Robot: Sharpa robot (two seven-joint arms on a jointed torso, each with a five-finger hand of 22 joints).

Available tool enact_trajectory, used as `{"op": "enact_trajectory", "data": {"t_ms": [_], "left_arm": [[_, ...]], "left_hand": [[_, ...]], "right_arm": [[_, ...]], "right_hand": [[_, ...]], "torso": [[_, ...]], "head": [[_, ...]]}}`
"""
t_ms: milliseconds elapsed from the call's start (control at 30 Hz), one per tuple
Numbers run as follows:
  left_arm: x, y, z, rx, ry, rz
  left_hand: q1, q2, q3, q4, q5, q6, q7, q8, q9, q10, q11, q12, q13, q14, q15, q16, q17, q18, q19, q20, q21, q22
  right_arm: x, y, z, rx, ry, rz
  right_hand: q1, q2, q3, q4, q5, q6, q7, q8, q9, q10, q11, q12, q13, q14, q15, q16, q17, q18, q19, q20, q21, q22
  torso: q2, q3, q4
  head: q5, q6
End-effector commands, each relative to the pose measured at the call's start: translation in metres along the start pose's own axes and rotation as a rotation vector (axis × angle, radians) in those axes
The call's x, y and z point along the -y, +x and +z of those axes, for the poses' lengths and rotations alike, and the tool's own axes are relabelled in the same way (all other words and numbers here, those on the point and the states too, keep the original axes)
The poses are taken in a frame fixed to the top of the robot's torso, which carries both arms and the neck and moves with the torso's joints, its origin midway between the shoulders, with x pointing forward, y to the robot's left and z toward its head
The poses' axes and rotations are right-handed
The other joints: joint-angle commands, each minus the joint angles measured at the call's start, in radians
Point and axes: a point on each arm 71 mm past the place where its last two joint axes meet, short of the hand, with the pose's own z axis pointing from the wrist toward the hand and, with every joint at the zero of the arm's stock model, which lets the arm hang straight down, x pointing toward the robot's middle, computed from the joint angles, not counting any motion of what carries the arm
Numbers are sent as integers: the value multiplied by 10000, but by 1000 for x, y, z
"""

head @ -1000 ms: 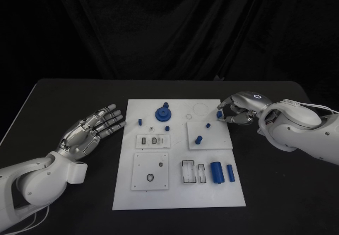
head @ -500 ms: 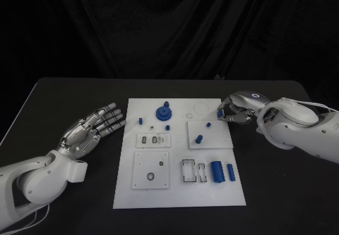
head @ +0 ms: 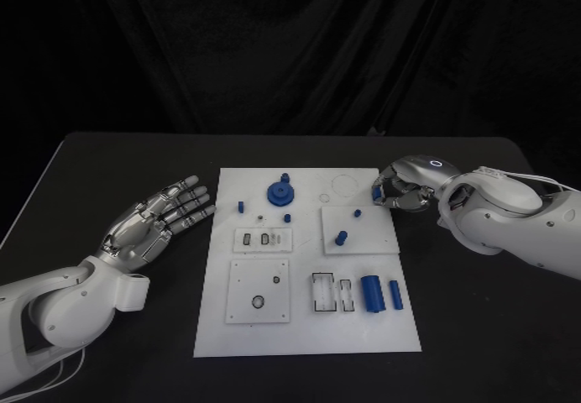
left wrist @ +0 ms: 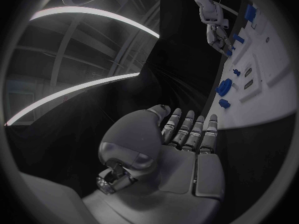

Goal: Assemble the parts on the task board

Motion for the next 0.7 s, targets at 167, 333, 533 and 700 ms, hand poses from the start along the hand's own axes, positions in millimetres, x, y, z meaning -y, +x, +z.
{"op": "enact_trajectory", "data": {"t_ms": [167,333,533,700], "left_arm": [[6,2,0,-179,936,-131],[7,2,-1,-171,953,-138],[8,2,-3,-106,965,-100],[8,1,-3,-13,965,-164]], "left_hand": [[-128,-6,60,17,27,17,64,19,6,-7,102,28,9,-43,55,61,-16,-122,-65,5,-15,-12],[-128,-6,60,17,27,17,64,19,6,-7,102,28,9,-43,55,61,-16,-122,-65,5,-15,-12],[-128,-6,60,17,27,17,64,19,6,-7,102,28,9,-43,55,61,-16,-122,-65,5,-15,-12],[-140,-11,70,14,24,40,71,26,9,-1,108,44,12,-37,59,70,-14,-125,-58,7,-10,-10]], "right_arm": [[1,-3,0,549,199,127],[-3,-6,-3,901,128,380],[-20,-15,-4,1236,-240,620],[-47,-22,-4,1383,-863,676]], "right_hand": [[125,112,91,-79,348,269,-51,203,146,1079,65,27,2634,1050,95,26,2634,120,-98,31,-122,1830],[212,159,130,-180,742,661,-155,516,370,1079,29,27,2634,1050,63,26,2634,116,-79,3,-113,1850],[314,135,180,-352,1324,810,-193,745,624,1079,16,27,2634,1050,44,26,2634,89,-4,-18,-25,1908],[320,120,176,-412,1438,853,-220,842,741,1079,-9,27,2634,1050,24,26,2634,66,59,-33,64,1952]], "torso": [[3,-2,0],[3,1,-1],[3,-2,-7],[4,-1,-4]], "head": [[41,-15],[94,1],[98,41],[100,60]]}}
